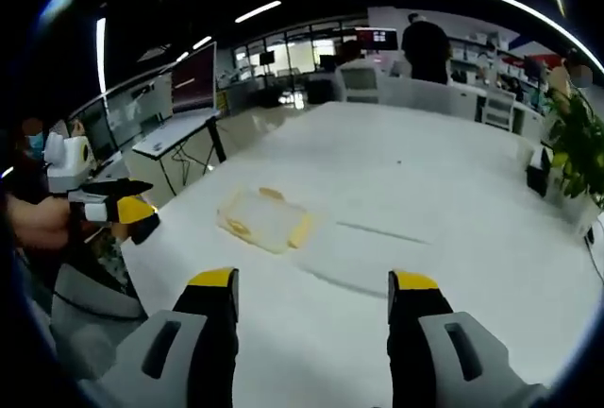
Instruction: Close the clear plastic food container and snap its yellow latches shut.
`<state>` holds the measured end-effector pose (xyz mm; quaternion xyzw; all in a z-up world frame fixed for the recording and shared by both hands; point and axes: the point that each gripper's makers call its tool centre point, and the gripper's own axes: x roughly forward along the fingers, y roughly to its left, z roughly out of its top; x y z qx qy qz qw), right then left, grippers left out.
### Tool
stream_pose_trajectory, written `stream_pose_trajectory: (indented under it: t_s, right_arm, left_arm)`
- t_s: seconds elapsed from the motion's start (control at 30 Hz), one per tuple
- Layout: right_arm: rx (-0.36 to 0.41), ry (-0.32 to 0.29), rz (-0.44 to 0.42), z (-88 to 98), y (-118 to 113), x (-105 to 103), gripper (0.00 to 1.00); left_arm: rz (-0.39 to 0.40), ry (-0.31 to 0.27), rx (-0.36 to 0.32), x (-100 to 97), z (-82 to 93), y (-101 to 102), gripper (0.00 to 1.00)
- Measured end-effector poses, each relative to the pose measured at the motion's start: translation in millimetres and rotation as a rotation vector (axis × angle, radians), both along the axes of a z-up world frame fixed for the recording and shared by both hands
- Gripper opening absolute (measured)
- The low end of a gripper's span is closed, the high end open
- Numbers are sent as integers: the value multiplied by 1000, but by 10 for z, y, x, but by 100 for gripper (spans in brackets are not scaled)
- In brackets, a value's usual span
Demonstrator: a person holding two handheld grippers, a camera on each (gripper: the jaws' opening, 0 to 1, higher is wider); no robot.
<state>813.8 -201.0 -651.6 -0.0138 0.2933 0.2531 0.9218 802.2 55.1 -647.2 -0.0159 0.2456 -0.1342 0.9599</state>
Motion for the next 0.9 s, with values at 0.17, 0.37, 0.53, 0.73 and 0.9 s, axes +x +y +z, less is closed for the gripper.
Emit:
stream_pose_trajectory:
  t_s: [0.17,0.37,0.53,0.73,0.9]
  right_arm:
    - [2,-2,33,15,58,132,61]
    - [-1,3,96,-4,157,240,60]
    - [-5,14,152,-42,226,294,60]
    - [-48,27,257,-133,327,296,60]
    - [-46,29,305,-124,402,339,60]
  left_arm:
    - [-14,5,9,76,-27,14,66]
    - [-63,27,41,143,-107,23,65]
    - [-99,37,56,221,-121,53,65]
    - [-163,54,98,316,-148,81,65]
    - [-202,49,117,389,-118,71,62]
